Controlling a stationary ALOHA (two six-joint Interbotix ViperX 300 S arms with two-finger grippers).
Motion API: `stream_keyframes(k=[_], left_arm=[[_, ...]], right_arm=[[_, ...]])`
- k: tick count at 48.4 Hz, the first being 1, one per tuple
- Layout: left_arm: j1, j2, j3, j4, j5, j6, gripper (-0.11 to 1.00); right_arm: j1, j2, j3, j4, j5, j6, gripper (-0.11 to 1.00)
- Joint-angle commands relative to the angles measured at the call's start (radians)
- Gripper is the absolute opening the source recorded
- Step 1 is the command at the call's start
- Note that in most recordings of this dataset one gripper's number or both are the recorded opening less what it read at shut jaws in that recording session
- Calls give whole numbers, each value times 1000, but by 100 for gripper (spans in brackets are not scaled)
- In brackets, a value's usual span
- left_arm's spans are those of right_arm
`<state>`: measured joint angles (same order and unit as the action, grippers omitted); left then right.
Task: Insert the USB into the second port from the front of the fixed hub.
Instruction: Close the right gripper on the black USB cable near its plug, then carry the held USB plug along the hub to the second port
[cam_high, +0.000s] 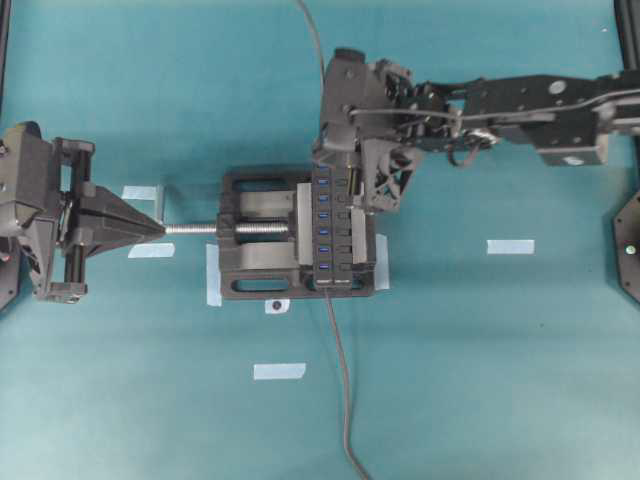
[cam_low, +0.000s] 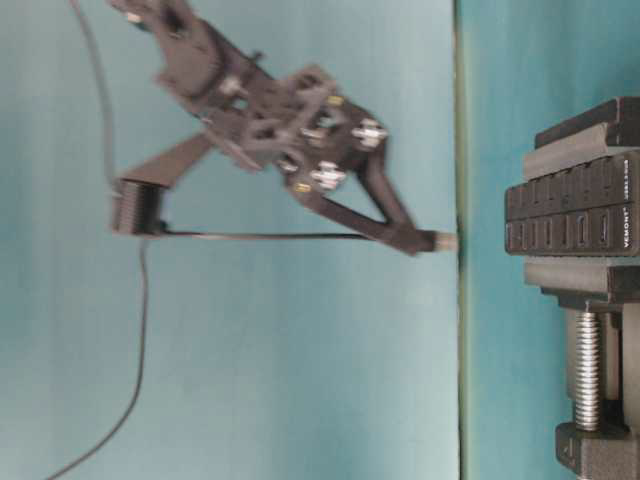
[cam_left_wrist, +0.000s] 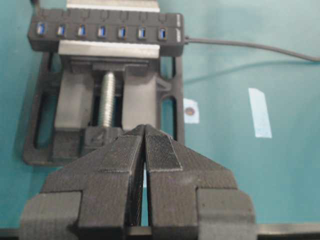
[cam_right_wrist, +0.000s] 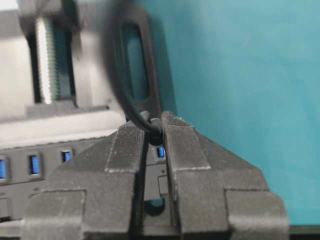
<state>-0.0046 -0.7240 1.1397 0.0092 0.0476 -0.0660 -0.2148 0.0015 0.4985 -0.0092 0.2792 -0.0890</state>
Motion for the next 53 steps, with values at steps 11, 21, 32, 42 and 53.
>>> stream_keyframes(k=[11,21,32,42,53], left_arm=[[0,0,-21,0,-6,-2,0],[0,0,-20,0,-6,-2,0],[-2,0,-20,0,-6,-3,0],[-2,0,-21,0,-5,-3,0],[-2,0,-20,0,-5,-3,0]], right_arm=[[20,-58,-23,3,37,32,3],[46,-63,-29,3,77,40,3],[75,-83,-34,3,98,44,3],[118,-87,-31,3,98,86,3],[153,-80,-20,3,86,121,3]])
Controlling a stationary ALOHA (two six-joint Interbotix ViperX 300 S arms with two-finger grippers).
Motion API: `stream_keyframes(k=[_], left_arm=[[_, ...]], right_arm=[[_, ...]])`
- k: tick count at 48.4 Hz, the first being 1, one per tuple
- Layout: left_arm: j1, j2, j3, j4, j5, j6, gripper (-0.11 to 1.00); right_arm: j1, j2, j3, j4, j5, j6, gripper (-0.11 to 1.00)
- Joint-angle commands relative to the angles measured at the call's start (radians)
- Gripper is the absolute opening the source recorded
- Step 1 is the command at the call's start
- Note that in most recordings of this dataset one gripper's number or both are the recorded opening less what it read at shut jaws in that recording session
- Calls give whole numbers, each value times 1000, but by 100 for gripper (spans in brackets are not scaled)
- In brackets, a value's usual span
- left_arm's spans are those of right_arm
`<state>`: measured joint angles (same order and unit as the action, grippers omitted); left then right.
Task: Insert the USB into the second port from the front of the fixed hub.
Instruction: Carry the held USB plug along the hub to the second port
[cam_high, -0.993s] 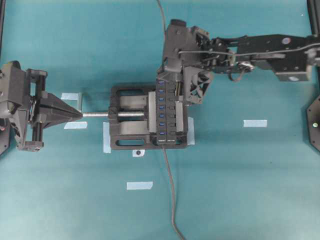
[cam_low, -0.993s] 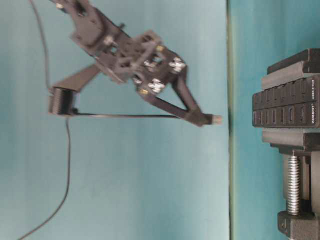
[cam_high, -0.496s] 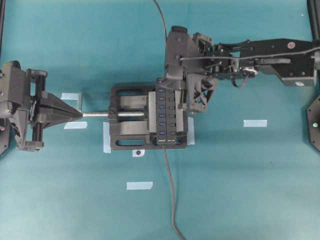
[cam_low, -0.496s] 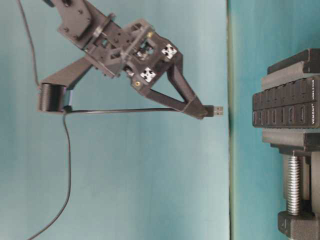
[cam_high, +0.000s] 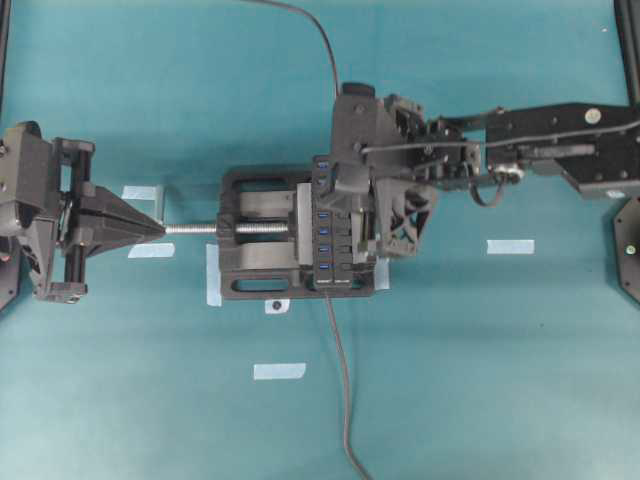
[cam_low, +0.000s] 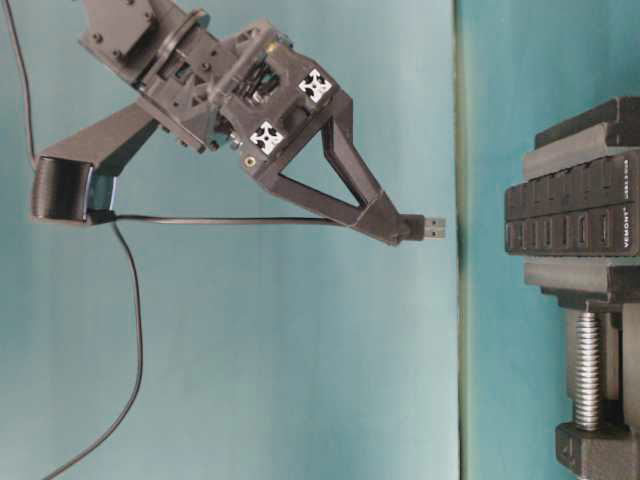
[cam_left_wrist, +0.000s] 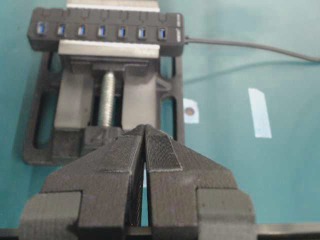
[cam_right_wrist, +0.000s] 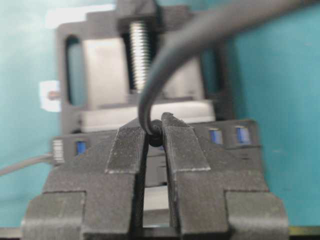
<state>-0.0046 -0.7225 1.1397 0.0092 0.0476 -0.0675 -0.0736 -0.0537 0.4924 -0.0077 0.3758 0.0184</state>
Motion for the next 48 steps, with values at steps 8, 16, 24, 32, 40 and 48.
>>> stream_keyframes(k=[8,16,24,32,40,48], left_arm=[[0,-2,-18,2,-6,0,0],[0,-2,-18,0,-6,0,0],[-2,-2,-18,2,-6,0,0],[-2,-2,-17,2,-6,0,0],[-2,-2,-17,0,-6,0,0],[-2,-2,-15,0,-6,0,0]], right_arm=[[26,-6,3,3,-41,23,3],[35,8,15,3,-74,43,3],[51,20,28,2,-97,48,3],[66,44,31,2,-101,57,3],[77,72,32,2,-129,64,3],[77,81,32,2,-129,64,3]])
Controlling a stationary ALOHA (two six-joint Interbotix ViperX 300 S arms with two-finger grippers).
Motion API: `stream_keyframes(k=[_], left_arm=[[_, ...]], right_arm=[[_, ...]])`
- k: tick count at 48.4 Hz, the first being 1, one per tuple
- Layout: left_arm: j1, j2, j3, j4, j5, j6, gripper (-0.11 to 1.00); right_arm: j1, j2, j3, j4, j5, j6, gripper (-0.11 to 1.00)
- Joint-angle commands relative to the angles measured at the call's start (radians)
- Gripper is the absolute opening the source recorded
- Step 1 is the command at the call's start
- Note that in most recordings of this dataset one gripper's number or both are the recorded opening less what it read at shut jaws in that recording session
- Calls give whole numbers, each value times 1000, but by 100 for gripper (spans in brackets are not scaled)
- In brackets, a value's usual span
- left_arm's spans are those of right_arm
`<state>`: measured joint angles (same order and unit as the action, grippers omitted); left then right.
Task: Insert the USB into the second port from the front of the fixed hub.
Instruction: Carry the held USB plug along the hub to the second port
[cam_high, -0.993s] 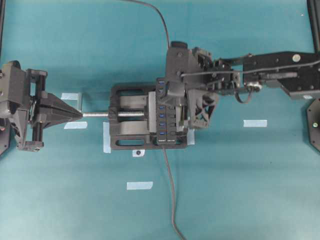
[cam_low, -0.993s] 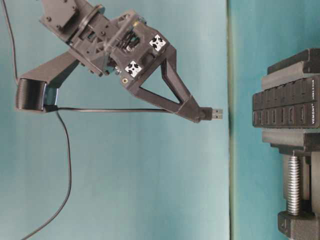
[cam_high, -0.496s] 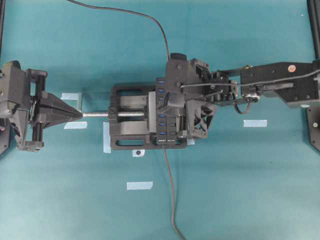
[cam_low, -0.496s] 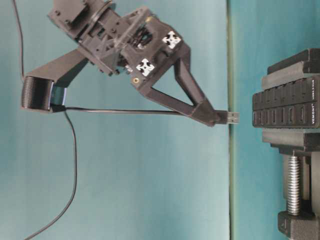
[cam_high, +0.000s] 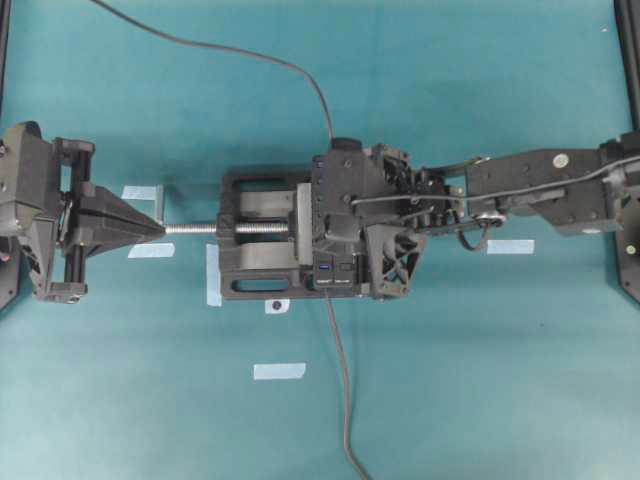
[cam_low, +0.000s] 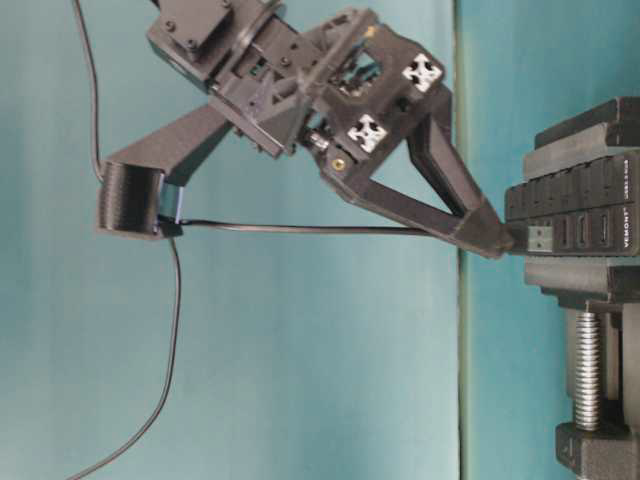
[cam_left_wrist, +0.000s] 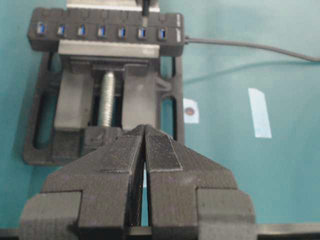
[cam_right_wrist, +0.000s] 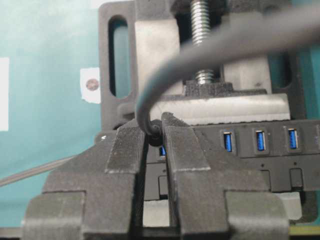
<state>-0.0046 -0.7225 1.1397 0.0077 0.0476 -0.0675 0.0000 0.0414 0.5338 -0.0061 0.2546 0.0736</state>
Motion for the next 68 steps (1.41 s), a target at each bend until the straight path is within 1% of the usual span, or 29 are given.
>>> stream_keyframes(k=[1,41,68], left_arm=[[0,-2,-17,2,-6,-2,0],[-2,-2,-15,2,-9,0,0],[-2,-2,-14,2,-11,0,0]], right_arm=[[3,-14,-9,0,-6,9,3],[-12,8,-6,-5,-2,6,3],[-2,11,-6,-5,14,9,3]])
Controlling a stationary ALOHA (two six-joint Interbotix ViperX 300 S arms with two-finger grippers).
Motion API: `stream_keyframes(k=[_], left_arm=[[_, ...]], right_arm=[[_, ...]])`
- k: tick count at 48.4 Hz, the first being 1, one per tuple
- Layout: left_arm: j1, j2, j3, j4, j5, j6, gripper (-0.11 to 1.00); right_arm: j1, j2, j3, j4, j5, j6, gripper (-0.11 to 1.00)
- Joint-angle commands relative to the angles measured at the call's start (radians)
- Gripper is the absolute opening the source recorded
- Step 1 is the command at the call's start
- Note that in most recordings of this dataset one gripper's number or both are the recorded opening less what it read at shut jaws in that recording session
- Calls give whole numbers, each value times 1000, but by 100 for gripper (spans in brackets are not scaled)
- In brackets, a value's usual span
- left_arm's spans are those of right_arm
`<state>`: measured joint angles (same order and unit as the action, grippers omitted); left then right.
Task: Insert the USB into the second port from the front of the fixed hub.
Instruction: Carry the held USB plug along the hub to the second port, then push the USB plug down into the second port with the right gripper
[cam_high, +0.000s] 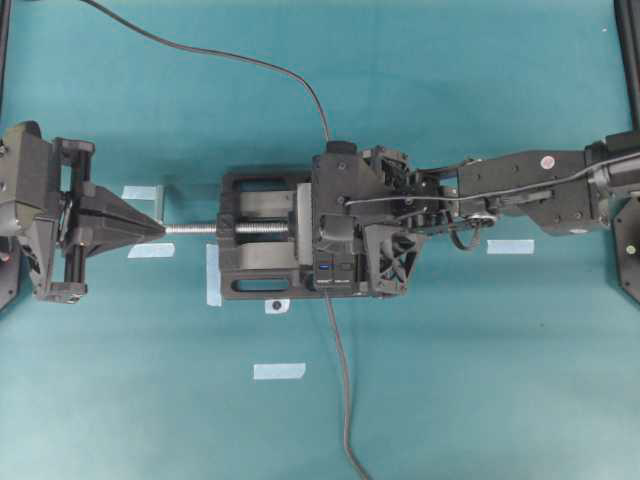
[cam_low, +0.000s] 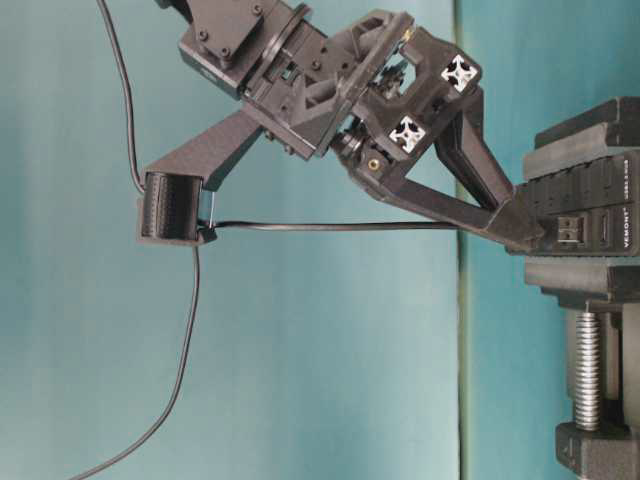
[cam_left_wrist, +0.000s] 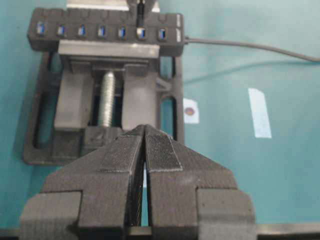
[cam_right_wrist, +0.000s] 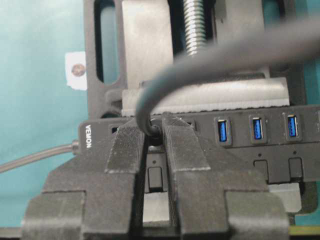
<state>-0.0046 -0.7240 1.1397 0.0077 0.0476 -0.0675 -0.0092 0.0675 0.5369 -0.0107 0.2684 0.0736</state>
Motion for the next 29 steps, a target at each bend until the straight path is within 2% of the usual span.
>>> stream_keyframes(k=[1,29], left_arm=[[-2,0,-14,2,-9,0,0],[0,0,-12,2,-11,-2,0]], right_arm=[[8,-15,-9,0,0,9,3],[6,-3,-8,-2,0,9,3]])
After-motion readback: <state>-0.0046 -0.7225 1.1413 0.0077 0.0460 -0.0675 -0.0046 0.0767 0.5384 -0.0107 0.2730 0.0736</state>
